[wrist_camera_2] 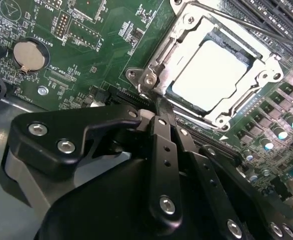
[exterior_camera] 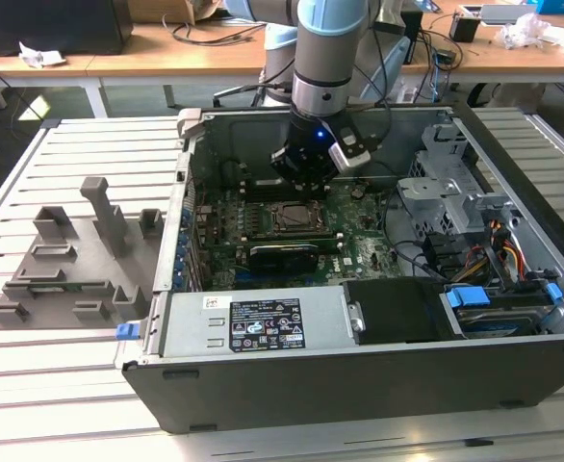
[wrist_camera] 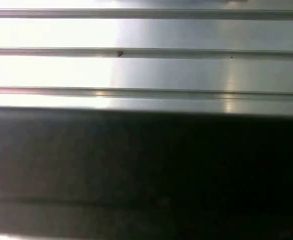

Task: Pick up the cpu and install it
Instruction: 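Install the first cpu locking lever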

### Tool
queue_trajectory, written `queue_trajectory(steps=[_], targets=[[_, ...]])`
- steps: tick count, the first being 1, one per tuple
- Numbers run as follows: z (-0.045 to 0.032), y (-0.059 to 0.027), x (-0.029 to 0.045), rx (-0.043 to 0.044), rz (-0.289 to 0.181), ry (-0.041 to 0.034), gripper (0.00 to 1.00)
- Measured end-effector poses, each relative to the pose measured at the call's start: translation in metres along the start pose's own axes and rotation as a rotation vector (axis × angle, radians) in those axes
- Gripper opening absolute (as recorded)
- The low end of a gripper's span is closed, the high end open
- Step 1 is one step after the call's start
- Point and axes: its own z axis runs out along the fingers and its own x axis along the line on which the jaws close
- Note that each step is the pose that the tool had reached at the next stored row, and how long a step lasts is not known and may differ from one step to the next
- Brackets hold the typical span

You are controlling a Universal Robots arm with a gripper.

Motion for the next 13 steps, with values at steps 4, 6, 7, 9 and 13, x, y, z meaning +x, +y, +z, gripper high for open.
queue_trajectory(steps=[4, 6, 7, 9, 13], targets=[[-0.0078, -0.0001, 0.0004, 0.0013, 0.000, 0.0000, 0.11], [-0.0106, -0.0016, 0.0006, 0.0072, 0.000, 0.0001, 0.11], [-0.0117, -0.0034, 0.0006, 0.0127, 0.001, 0.0003, 0.11], [-0.0129, -0.0082, 0.0008, 0.0262, 0.001, 0.0008, 0.11], [-0.0144, -0.0184, 0.0012, 0.0477, 0.002, 0.0012, 0.11]])
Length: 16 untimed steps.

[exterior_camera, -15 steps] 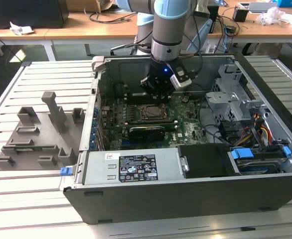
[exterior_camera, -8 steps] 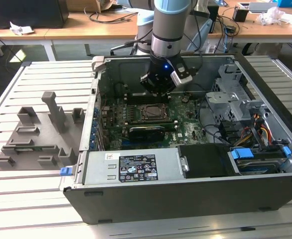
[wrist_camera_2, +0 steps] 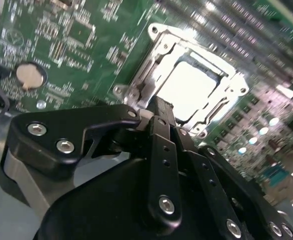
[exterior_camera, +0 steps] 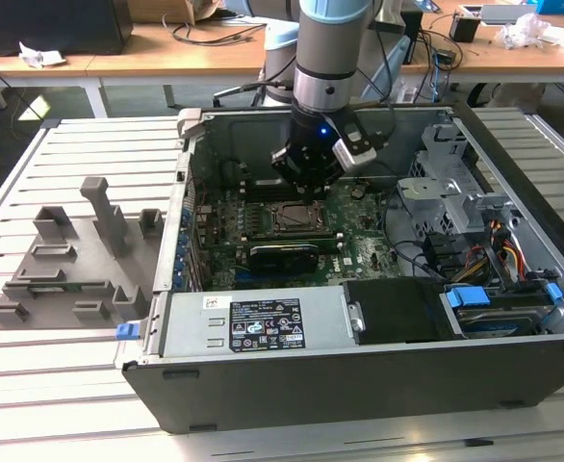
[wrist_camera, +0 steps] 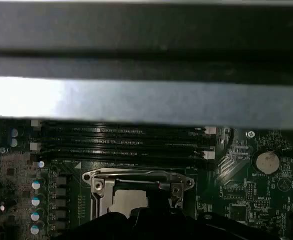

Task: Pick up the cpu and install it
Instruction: 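Install the first cpu locking lever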

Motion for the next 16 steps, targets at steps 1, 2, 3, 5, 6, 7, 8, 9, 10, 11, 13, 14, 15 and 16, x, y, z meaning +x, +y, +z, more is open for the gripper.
queue_trajectory(steps=[1, 2, 3, 5, 6, 7, 8, 9, 10, 11, 13, 14, 15, 16], targets=[[-0.0002, -0.0030, 0.0001, 0.0053, 0.000, 0.0002, 0.11], [-0.0003, -0.0054, 0.0002, 0.0087, 0.000, 0.0002, 0.11], [-0.0004, -0.0080, 0.0003, 0.0118, 0.001, 0.0002, 0.11], [-0.0011, -0.0138, 0.0005, 0.0138, 0.001, 0.0003, 0.11], [-0.0035, -0.0159, 0.0007, 0.0141, 0.001, 0.0003, 0.11], [-0.0063, -0.0161, 0.0009, 0.0140, 0.001, 0.0003, 0.11], [-0.0085, -0.0162, 0.0010, 0.0139, 0.001, 0.0003, 0.11], [-0.0133, -0.0162, 0.0011, 0.0140, 0.001, 0.0003, 0.11], [-0.0178, -0.0162, 0.0013, 0.0138, 0.001, 0.0002, 0.11], [-0.0231, -0.0163, 0.0016, 0.0140, 0.001, 0.0003, 0.11], [-0.0380, -0.0164, 0.0023, 0.0140, 0.001, 0.0003, 0.11], [-0.0411, -0.0164, 0.0024, 0.0140, 0.001, 0.0003, 0.11], [-0.0482, -0.0165, 0.0028, 0.0141, 0.001, 0.0003, 0.11], [-0.0507, -0.0165, 0.0029, 0.0139, 0.001, 0.0002, 0.11]])
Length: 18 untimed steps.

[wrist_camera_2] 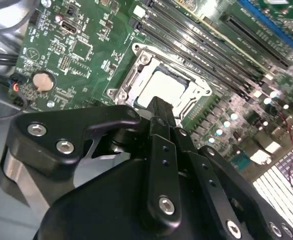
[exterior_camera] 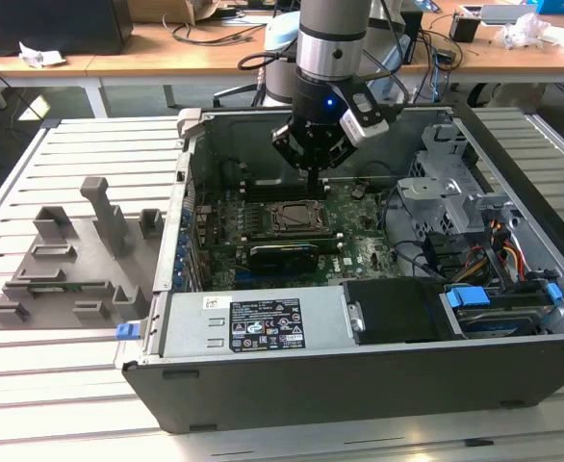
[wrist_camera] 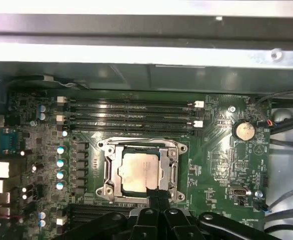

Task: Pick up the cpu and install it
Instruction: 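Install the first cpu locking lever, then install the second cpu locking lever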

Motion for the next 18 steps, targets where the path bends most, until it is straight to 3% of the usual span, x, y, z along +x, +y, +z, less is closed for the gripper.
queue_trajectory(steps=[13, 18], targets=[[-0.0017, -0.0003, 0.0001, -0.0041, 0.000, -0.0001, 0.11], [-0.0006, -0.0135, 0.0014, -0.0041, 0.000, -0.0001, 0.11]])
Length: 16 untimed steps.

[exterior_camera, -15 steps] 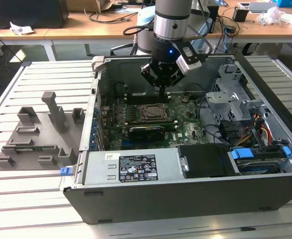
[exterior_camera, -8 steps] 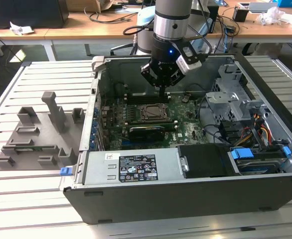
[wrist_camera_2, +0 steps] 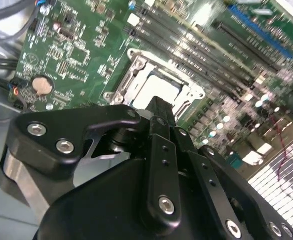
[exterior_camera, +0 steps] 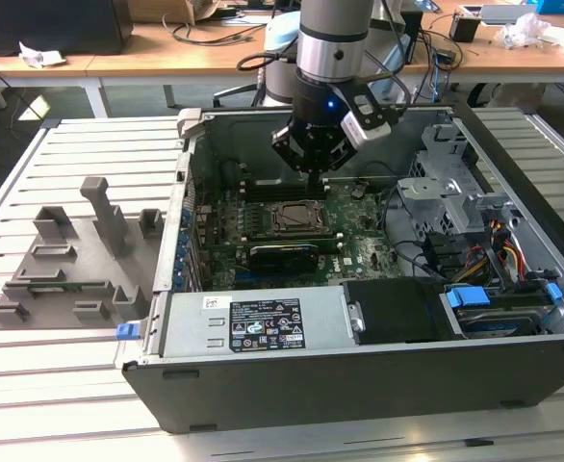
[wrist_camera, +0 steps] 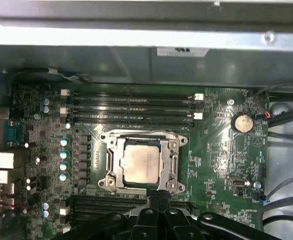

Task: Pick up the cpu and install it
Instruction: 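Install the second cpu locking lever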

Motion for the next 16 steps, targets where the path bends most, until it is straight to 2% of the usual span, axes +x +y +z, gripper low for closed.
queue_trajectory(steps=[7, 9, 11, 12, 13, 15, 16], targets=[[0.0026, -0.0215, 0.0020, -0.0001, 0.000, 0.0000, 0.11], [0.0032, -0.0242, 0.0020, -0.0019, 0.000, 0.0000, 0.11], [0.0037, -0.0262, 0.0021, -0.0103, 0.000, -0.0003, 0.11], [0.0038, -0.0272, 0.0021, -0.0188, -0.001, -0.0005, 0.11], [0.0040, -0.0288, 0.0021, -0.0561, -0.003, -0.0015, 0.11], [0.0040, -0.0289, 0.0021, -0.0996, -0.005, -0.0027, 0.11], [0.0040, -0.0290, 0.0022, -0.1633, -0.008, -0.0044, 0.11]])
